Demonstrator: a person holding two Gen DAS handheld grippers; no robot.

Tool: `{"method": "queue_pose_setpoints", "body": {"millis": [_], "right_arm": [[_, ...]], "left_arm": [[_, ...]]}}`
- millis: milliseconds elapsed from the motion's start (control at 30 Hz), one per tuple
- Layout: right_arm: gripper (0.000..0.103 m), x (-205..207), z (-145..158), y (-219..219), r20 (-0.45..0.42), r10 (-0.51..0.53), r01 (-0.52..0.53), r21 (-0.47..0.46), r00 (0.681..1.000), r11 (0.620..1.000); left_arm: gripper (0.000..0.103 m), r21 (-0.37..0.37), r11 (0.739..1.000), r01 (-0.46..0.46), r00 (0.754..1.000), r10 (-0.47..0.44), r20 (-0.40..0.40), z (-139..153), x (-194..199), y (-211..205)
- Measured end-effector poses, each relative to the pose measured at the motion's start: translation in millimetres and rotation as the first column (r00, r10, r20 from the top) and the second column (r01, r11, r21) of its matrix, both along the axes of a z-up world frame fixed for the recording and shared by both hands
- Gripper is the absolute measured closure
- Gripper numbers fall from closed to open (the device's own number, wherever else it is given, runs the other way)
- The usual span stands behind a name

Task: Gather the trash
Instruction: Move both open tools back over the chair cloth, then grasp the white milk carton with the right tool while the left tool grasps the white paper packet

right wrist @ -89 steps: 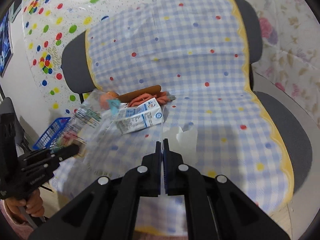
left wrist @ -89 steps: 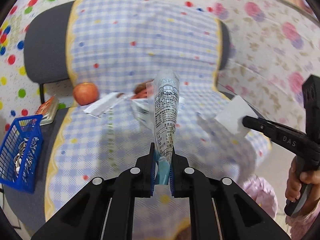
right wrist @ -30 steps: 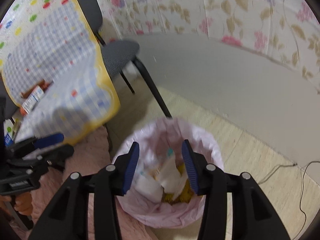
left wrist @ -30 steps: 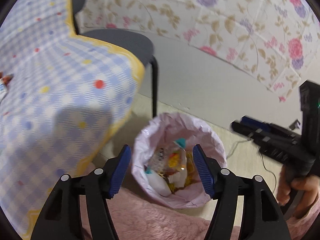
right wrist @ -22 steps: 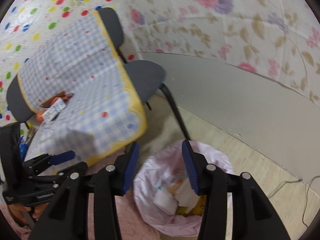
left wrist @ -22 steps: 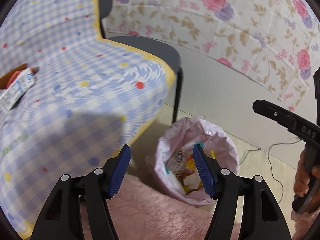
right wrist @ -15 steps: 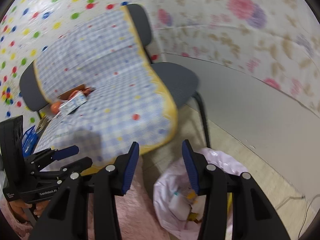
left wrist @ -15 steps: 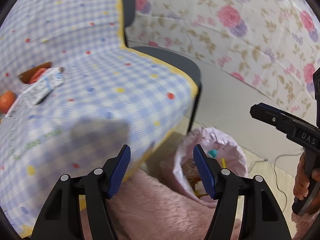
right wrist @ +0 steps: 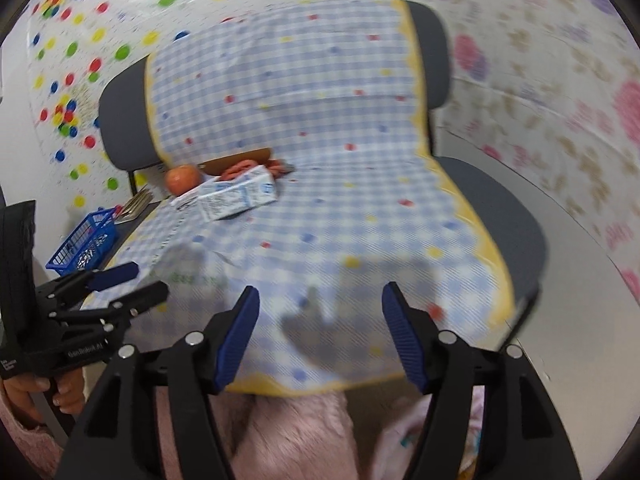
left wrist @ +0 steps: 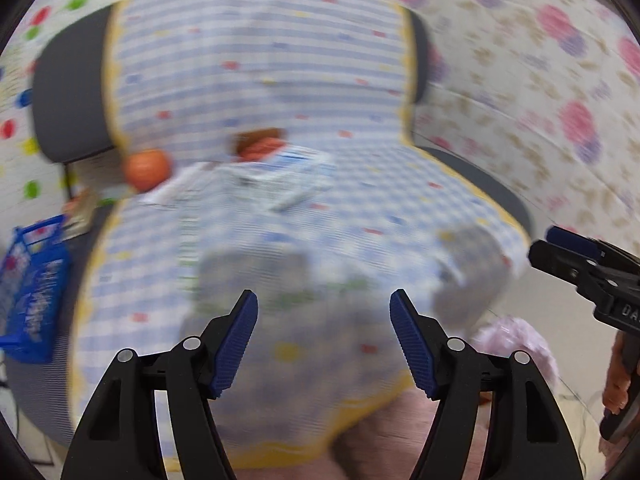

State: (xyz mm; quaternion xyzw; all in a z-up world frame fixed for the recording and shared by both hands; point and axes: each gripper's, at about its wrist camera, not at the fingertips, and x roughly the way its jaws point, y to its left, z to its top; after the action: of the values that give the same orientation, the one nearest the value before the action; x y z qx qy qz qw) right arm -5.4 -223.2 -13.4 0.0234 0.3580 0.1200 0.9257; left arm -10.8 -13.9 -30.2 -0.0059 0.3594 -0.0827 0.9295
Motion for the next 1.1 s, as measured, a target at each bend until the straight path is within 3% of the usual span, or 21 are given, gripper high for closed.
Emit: {"method": "queue_pose_setpoints", "body": {"millis": [100,267,633,800,933,1100], "right_arm": [[0.032,23,-2,29,-0.002,0.044,-0.044,-0.007,0.999,0.999],[0.026,60,-7,79,0.008,0.105,-0.104,-0.035,0.994,0.994],[0.026,142,-38,167,-0.068,0.115,-0.12,-0.073,0.991,0.99],[0.027,160,-48,164,-0.088,0.051,-0.058,-0.082,0.995,0.995],[0.047,157,-50,135,-0.066,-0.031,0.021,-0.144,0.997,0.989],[0.049,158,-44,82,-0.038,-0.194,0.183,-0.19,0.98,0.965]], "left_arm": [[0.023,0.027,0.993,-0.111,0.994,0.111,0.014,0,6,34],[0.022,0.055,0.97,-0.237,0.972,0.236,0.021,3,18,76],[0.02,0.032,0.945,-0.327,0.944,0.328,-0.023,-8,53,121],[0.02,0.027,0.948,-0.318,0.947,0.319,-0.038,-14,62,123],[0.02,0.028,0.954,-0.297,0.953,0.298,-0.048,-19,66,118],[0.02,0.012,0.962,-0.272,0.96,0.272,-0.071,-24,74,109]]}}
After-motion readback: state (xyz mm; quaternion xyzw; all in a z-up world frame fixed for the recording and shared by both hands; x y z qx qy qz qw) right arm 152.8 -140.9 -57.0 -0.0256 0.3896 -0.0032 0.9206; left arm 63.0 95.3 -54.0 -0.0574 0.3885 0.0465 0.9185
